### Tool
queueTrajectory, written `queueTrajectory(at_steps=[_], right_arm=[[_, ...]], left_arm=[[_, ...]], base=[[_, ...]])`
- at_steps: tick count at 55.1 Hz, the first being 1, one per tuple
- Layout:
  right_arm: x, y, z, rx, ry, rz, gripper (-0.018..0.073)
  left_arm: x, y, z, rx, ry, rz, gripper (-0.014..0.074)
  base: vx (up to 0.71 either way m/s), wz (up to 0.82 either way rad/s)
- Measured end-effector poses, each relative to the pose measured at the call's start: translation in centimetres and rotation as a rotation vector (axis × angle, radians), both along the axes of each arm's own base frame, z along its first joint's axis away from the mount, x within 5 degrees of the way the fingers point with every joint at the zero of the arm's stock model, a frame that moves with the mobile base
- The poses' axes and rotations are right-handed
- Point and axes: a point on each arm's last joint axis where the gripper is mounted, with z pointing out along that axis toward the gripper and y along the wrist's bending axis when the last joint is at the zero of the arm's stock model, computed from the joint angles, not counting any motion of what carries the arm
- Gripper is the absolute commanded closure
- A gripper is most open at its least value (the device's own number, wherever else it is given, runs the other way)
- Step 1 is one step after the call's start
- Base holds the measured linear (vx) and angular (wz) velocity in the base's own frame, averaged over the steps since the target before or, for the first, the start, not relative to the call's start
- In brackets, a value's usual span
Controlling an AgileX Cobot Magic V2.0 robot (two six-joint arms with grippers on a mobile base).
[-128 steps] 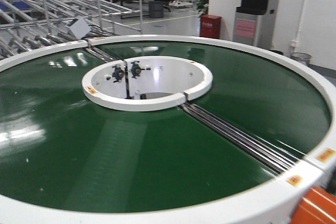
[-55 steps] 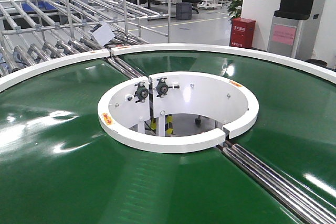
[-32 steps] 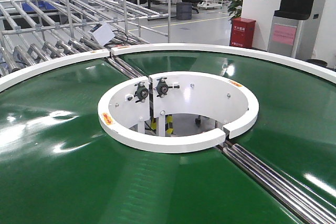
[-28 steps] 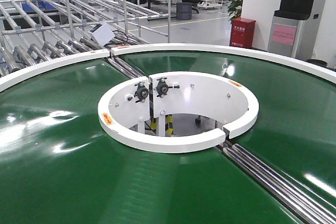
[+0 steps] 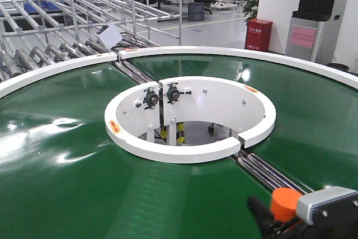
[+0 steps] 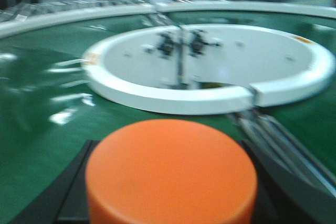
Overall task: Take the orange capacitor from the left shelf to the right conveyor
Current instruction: 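Lower the right gripper with the cylinder onto the green belt, then open the right gripper to release the cylinder and withdraw upward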
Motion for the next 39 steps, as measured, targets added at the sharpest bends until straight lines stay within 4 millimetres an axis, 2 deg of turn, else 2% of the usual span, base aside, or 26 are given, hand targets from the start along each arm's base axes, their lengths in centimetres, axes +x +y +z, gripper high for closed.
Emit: queueTrajectory(at_steps=[5, 15, 29, 39], right_arm=[[1.3, -2.1, -0.9, -0.037, -0.002, -0.071, 0.0566], [2.9, -3.5, -2.9, -0.073, -0.002, -0.099, 0.0566], [6.6, -2.1, -8.0, -0.082, 0.078, -0.014, 0.0559], [7.0, -1.1, -10.5, -0.143, 0.121, 0.105, 0.0519]], left_arm=[[0.0, 0.0, 0.0, 0.0, 0.0, 0.0, 0.0603], [0.0, 0.0, 0.0, 0.0, 0.0, 0.0, 0.0603], [0.0, 0.0, 0.0, 0.0, 0.0, 0.0, 0.0603], [0.0, 0.0, 0.0, 0.0, 0.0, 0.0, 0.0603]], base=[[0.0, 0.0], [0.0, 0.0], [0.0, 0.0], [0.0, 0.0]])
